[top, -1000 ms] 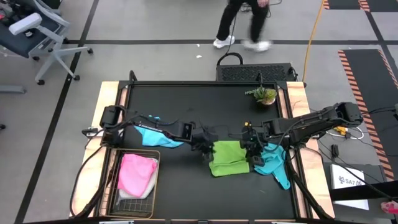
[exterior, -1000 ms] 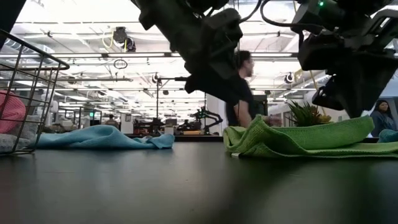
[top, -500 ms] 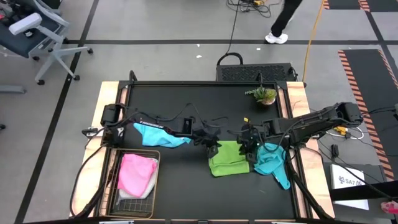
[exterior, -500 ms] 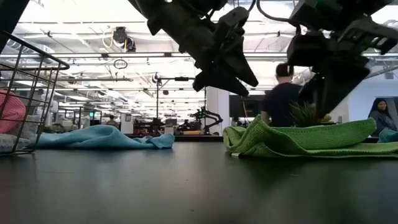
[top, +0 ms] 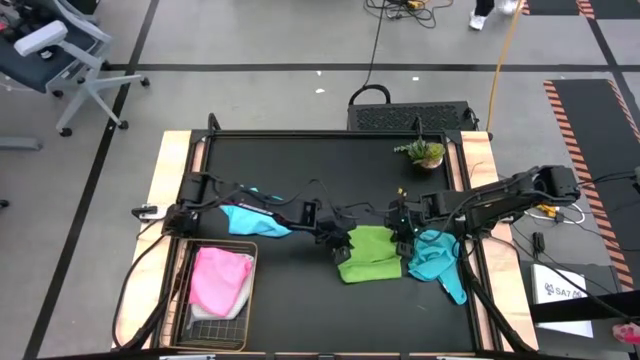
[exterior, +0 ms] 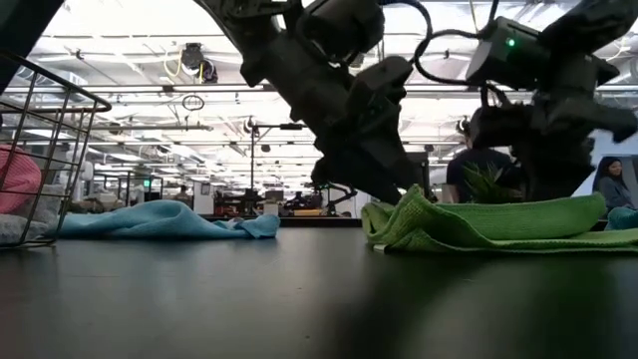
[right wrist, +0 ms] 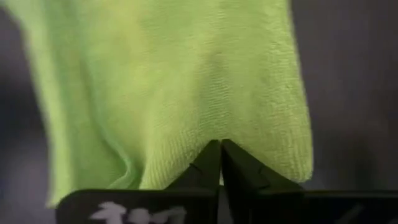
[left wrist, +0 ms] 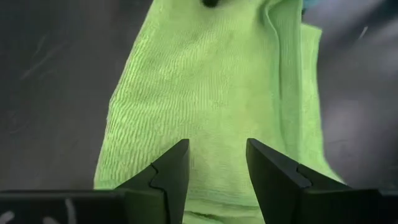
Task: Fold microfiber towels
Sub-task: Fold the green microfiber cloth, then put the folded green microfiber cloth into the wire basket
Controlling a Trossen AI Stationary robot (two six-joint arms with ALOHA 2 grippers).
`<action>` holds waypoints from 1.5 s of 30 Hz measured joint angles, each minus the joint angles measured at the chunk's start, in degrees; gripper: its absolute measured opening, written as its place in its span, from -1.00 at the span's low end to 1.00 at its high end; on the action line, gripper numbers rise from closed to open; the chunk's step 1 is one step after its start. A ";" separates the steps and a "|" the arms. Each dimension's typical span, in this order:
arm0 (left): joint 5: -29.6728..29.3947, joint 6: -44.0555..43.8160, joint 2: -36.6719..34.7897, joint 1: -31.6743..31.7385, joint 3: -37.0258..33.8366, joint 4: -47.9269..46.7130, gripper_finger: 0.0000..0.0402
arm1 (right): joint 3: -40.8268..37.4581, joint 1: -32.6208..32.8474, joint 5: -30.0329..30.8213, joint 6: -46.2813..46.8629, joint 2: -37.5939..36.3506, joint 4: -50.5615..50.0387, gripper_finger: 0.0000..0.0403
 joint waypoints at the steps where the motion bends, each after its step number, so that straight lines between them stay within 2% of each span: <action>1: 0.00 0.02 0.12 0.11 0.00 -0.60 -0.20 | -0.31 -0.38 1.68 -0.01 0.05 0.09 -0.98; 6: -1.76 1.32 0.71 0.64 0.00 -4.73 -0.20 | -0.55 -3.90 6.65 -3.69 0.03 0.33 -0.92; 11: -6.19 2.65 0.72 3.49 0.00 -8.63 -0.20 | -0.55 -9.68 6.83 -7.34 0.05 4.31 -0.93; 14: -6.19 3.50 0.74 5.98 0.00 -8.27 -0.20 | -0.38 -13.04 6.42 -7.06 0.00 9.39 -0.93; 18: -4.70 3.47 0.74 8.64 0.00 -8.36 -0.20 | 2.12 -15.18 3.60 -9.45 -0.93 8.71 -0.94; 22: -3.29 7.75 -0.66 9.41 -0.02 -8.38 -0.29 | 5.81 -13.96 3.59 -14.41 -3.27 4.16 -0.97; 30: -1.00 15.75 -2.76 5.63 -0.09 -7.83 -0.67 | 6.45 -8.80 0.36 -11.95 -4.33 -5.78 -1.00; 33: -2.15 15.91 -2.14 4.22 0.00 -7.15 -0.74 | 4.61 -7.33 0.39 -9.61 -3.97 -4.88 -1.00; 40: -4.38 14.90 -1.82 2.86 -0.02 -9.00 -0.76 | -0.65 -4.59 0.39 -1.22 -2.97 4.06 -1.00; 45: -4.52 13.92 -1.80 2.86 -0.02 -9.86 -0.76 | -3.49 -2.15 0.36 2.11 -2.94 4.50 -1.00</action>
